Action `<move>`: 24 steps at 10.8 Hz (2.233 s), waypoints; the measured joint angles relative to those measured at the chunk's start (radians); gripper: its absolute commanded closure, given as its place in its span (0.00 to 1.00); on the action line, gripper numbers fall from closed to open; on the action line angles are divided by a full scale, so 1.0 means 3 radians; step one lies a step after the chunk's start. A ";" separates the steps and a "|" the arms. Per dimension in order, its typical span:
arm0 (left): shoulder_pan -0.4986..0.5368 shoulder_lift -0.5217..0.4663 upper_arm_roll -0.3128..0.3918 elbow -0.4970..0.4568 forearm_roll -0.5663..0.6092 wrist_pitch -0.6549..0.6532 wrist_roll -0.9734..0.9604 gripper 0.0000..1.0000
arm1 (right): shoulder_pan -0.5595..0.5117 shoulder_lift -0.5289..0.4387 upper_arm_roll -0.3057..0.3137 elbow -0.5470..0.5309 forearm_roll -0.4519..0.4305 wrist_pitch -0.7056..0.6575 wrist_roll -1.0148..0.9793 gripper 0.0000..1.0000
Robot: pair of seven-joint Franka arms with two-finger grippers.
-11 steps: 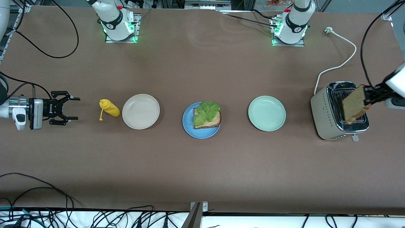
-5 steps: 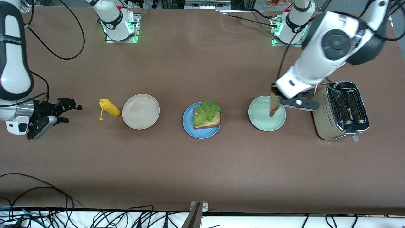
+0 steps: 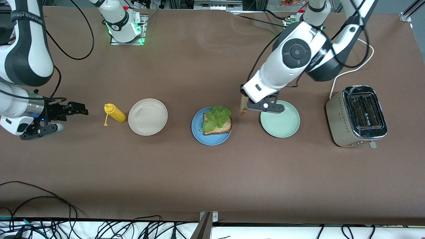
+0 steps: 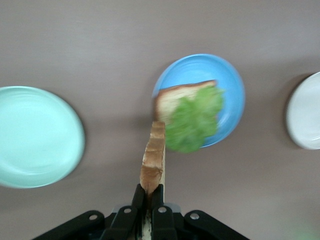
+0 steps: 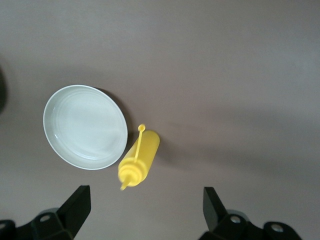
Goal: Make sandwich in blue plate with both arms
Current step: 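Lift the toast from the toaster and carry it over the blue plate, then lower the toast onto the lettuce and open the left gripper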
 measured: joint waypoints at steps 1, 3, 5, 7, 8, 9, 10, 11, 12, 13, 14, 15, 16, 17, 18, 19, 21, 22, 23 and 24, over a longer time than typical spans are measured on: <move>-0.0013 0.0149 -0.0106 0.0039 0.0000 0.0205 -0.0165 1.00 | 0.0023 -0.0078 0.0050 -0.0002 -0.0054 -0.0110 0.0363 0.00; -0.0087 0.0417 -0.0187 0.0060 0.0000 0.0555 -0.0353 1.00 | 0.0036 -0.0275 0.0118 -0.0013 -0.0106 -0.0241 0.0777 0.00; -0.0115 0.0672 -0.0242 0.0117 -0.0005 0.0832 -0.0370 1.00 | 0.0026 -0.0529 0.0118 -0.0028 -0.0109 -0.0334 0.0844 0.00; -0.0113 0.1000 -0.0349 0.0310 -0.0011 0.0929 -0.0371 1.00 | 0.0021 -0.0843 0.0114 -0.0126 -0.0112 -0.0375 0.0868 0.00; -0.0113 0.1165 -0.0399 0.0409 -0.0011 0.0935 -0.0371 1.00 | 0.0021 -0.0988 0.0096 -0.0198 -0.0114 -0.0394 0.0870 0.00; -0.0113 0.1295 -0.0421 0.0475 -0.0039 0.0958 -0.0370 1.00 | 0.0037 -0.1082 0.0043 -0.0245 -0.0114 -0.0435 0.0870 0.00; -0.0112 0.1397 -0.0425 0.0512 -0.0078 0.1035 -0.0347 1.00 | 0.0065 -0.1128 -0.0049 -0.0272 -0.0113 -0.0460 0.0870 0.00; -0.0111 0.1471 -0.0425 0.0540 -0.0100 0.1095 -0.0313 1.00 | 0.0083 -0.1135 -0.0144 -0.0279 -0.0113 -0.0470 0.0854 0.00; -0.0106 0.1507 -0.0425 0.0564 -0.0110 0.1119 -0.0268 1.00 | 0.0083 -0.1135 -0.0196 -0.0281 -0.0112 -0.0488 0.0829 0.00; -0.0094 0.1522 -0.0424 0.0582 -0.0113 0.1121 -0.0220 1.00 | 0.0086 -0.1135 -0.0209 -0.0281 -0.0112 -0.0509 0.0817 0.00; -0.0081 0.1530 -0.0416 0.0586 -0.0113 0.1121 -0.0187 1.00 | 0.0088 -0.1135 -0.0198 -0.0283 -0.0112 -0.0515 0.0817 0.00; -0.0073 0.1552 -0.0397 0.0587 -0.0113 0.1121 -0.0141 1.00 | 0.0073 -0.1133 -0.0156 -0.0288 -0.0118 -0.0515 0.0817 0.00; -0.0065 0.1580 -0.0373 0.0588 -0.0113 0.1121 -0.0086 1.00 | 0.0066 -0.1132 -0.0108 -0.0291 -0.0190 -0.0515 0.0821 0.00; -0.0057 0.1606 -0.0351 0.0592 -0.0113 0.1121 -0.0055 1.00 | 0.0064 -0.1132 -0.0059 -0.0291 -0.0245 -0.0515 0.0823 0.00; -0.0054 0.1622 -0.0329 0.0594 -0.0113 0.1121 -0.0028 1.00 | 0.0064 -0.1134 -0.0015 -0.0291 -0.0279 -0.0516 0.0827 0.00; -0.0054 0.1639 -0.0313 0.0594 -0.0113 0.1185 -0.0020 1.00 | 0.0064 -0.1136 0.0003 -0.0290 -0.0289 -0.0517 0.0828 0.00; -0.0053 0.1665 -0.0291 0.0595 -0.0114 0.1301 -0.0014 0.84 | 0.0058 -0.1138 0.0004 -0.0284 -0.0291 -0.0521 0.0828 0.00; -0.0053 0.1672 -0.0267 0.0597 -0.0114 0.1316 -0.0008 0.83 | 0.0055 -0.1140 0.0004 -0.0279 -0.0292 -0.0521 0.0828 0.00; -0.0049 0.1675 -0.0253 0.0598 -0.0114 0.1317 -0.0002 0.78 | 0.0050 -0.1140 0.0004 -0.0277 -0.0303 -0.0521 0.0828 0.00; -0.0047 0.1675 -0.0249 0.0599 -0.0114 0.1316 0.0001 0.78 | 0.0041 -0.1140 0.0004 -0.0275 -0.0306 -0.0521 0.0828 0.00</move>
